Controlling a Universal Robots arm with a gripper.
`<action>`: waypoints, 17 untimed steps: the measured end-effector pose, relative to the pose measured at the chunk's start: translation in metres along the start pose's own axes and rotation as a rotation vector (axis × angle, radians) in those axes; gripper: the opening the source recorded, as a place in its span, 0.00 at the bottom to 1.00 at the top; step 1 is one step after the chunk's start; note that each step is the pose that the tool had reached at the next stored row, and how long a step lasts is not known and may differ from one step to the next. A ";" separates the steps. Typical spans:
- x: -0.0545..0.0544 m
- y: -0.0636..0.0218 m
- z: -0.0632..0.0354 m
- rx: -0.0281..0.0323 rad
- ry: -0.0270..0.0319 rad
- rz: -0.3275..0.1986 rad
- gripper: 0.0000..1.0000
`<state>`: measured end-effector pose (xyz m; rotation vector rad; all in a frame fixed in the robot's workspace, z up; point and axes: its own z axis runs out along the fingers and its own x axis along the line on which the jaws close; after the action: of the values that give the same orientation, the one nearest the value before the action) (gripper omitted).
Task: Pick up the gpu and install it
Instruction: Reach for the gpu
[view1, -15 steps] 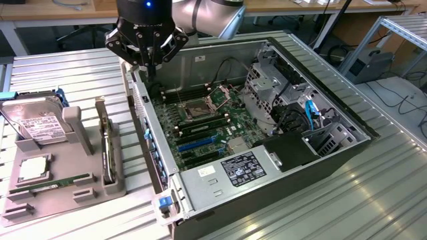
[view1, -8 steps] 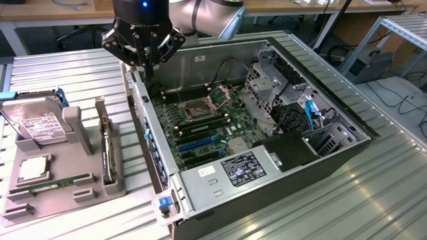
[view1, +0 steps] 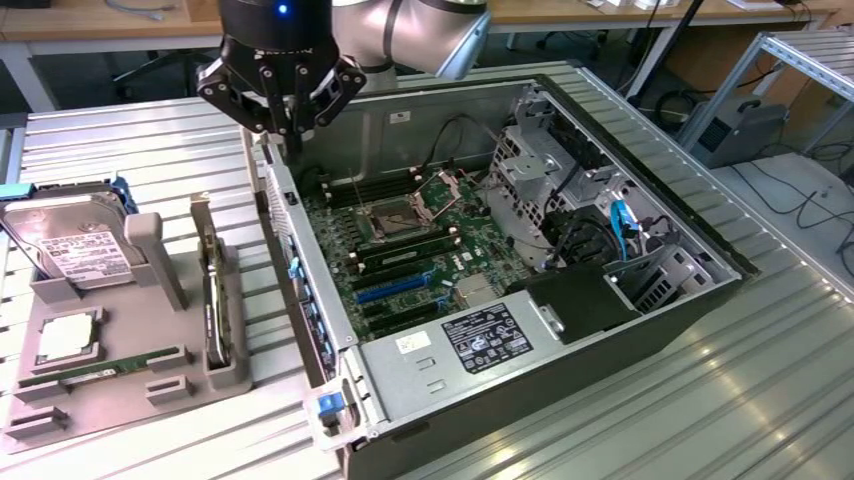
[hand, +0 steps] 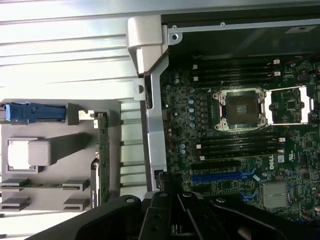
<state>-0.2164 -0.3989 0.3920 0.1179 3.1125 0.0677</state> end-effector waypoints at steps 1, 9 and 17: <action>0.001 -0.0001 0.0000 0.0001 0.0000 0.000 0.11; 0.006 -0.0005 0.0000 0.0000 0.0000 0.000 0.11; 0.011 -0.0009 -0.0001 0.0000 0.0000 0.000 0.11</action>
<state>-0.2277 -0.3989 0.3917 0.1180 3.1125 0.0677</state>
